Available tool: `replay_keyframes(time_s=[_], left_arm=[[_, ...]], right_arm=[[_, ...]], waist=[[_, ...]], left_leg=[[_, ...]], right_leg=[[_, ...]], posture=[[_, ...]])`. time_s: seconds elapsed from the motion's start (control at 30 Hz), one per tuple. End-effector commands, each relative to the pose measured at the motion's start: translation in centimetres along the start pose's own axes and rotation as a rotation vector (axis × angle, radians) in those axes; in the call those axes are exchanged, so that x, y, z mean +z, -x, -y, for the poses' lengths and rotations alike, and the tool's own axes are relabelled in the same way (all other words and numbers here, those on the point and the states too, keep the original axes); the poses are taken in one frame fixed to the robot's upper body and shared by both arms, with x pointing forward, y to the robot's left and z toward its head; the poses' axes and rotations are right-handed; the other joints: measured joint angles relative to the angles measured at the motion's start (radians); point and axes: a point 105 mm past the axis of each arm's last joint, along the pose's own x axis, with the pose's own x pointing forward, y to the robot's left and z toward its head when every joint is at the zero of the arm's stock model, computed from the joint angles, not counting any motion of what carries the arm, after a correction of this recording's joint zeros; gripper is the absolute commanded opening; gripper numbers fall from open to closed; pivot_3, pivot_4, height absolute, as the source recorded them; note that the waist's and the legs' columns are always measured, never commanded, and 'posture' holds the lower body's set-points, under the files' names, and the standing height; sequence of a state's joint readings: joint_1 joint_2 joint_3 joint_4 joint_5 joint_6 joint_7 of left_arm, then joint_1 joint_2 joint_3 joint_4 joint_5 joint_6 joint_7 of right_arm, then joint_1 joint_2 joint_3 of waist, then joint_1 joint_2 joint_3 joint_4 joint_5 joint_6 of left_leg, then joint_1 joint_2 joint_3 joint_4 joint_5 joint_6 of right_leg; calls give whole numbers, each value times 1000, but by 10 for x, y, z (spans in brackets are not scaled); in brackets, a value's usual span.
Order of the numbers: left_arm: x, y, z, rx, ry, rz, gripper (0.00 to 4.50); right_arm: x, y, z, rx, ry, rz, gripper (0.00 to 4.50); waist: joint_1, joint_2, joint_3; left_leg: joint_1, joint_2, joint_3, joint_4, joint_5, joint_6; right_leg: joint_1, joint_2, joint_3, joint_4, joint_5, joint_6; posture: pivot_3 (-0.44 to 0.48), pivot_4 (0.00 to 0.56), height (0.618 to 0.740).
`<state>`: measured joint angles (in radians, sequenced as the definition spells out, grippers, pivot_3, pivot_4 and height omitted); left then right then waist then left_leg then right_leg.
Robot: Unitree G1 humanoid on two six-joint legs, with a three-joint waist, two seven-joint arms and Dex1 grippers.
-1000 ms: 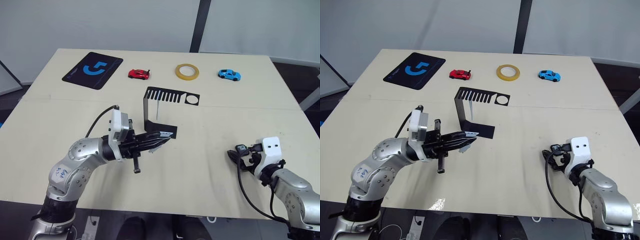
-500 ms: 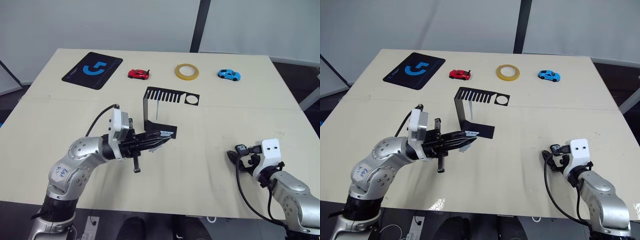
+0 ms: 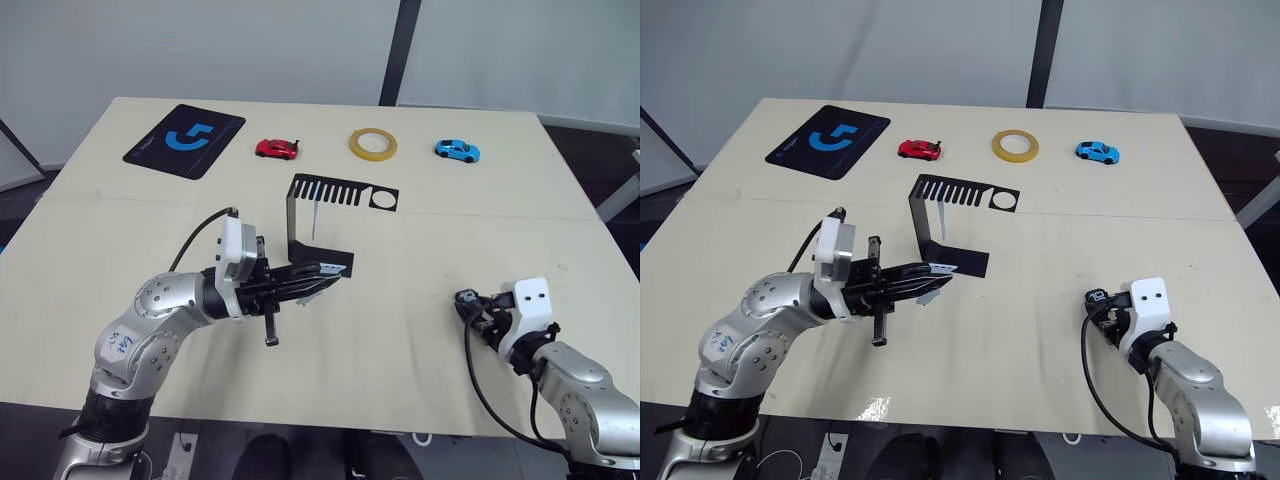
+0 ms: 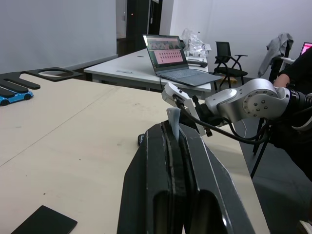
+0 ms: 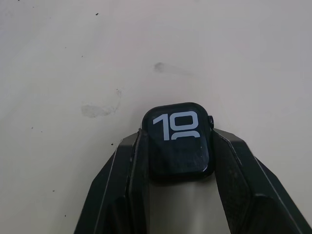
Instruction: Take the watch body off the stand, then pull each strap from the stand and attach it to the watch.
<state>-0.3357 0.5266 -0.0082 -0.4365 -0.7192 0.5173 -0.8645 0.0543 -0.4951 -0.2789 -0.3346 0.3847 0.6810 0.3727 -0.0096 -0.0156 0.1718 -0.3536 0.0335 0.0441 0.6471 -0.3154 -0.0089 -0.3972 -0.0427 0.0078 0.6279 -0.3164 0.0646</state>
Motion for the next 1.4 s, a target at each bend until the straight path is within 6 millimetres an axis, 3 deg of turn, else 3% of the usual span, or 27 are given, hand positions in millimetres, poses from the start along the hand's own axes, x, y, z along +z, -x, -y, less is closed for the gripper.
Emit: replay_keyframes(time_s=[0.03,0.37,0.67,0.87,1.13,1.4], left_arm=[[10,0,3,-10,-39,18,0],[10,0,2,-8,-38,22,0],[10,-1,1,-9,-38,26,0],[11,1,1,-8,-37,26,0],[11,2,0,-7,-33,27,0],[13,-1,0,-15,-34,29,0]], right_arm=[[-14,2,7,-20,-24,-61,1496],[0,2,5,40,-47,-11,1482],[-5,0,14,12,-32,-29,1482],[3,5,11,60,21,21,4386],[8,9,11,93,145,76,4386],[4,1,22,99,113,67,4386]], waist=[[1,0,0],[0,0,0],[-1,0,0],[2,0,0],[4,0,1],[2,0,1]], left_leg=[[0,0,0,0,0,0],[0,0,0,0,0,0],[0,0,0,0,0,0],[0,0,0,0,0,0],[-1,0,0,0,0,1],[-1,0,0,0,0,1]], right_leg=[[0,0,0,0,0,0],[0,0,0,0,0,0],[0,0,0,-1,0,0],[0,0,0,-1,0,0],[0,0,0,-1,0,0],[0,0,0,-1,0,0]], posture=[[0,150,740],[0,150,740],[0,150,740],[0,150,740],[0,150,740],[0,150,740]])
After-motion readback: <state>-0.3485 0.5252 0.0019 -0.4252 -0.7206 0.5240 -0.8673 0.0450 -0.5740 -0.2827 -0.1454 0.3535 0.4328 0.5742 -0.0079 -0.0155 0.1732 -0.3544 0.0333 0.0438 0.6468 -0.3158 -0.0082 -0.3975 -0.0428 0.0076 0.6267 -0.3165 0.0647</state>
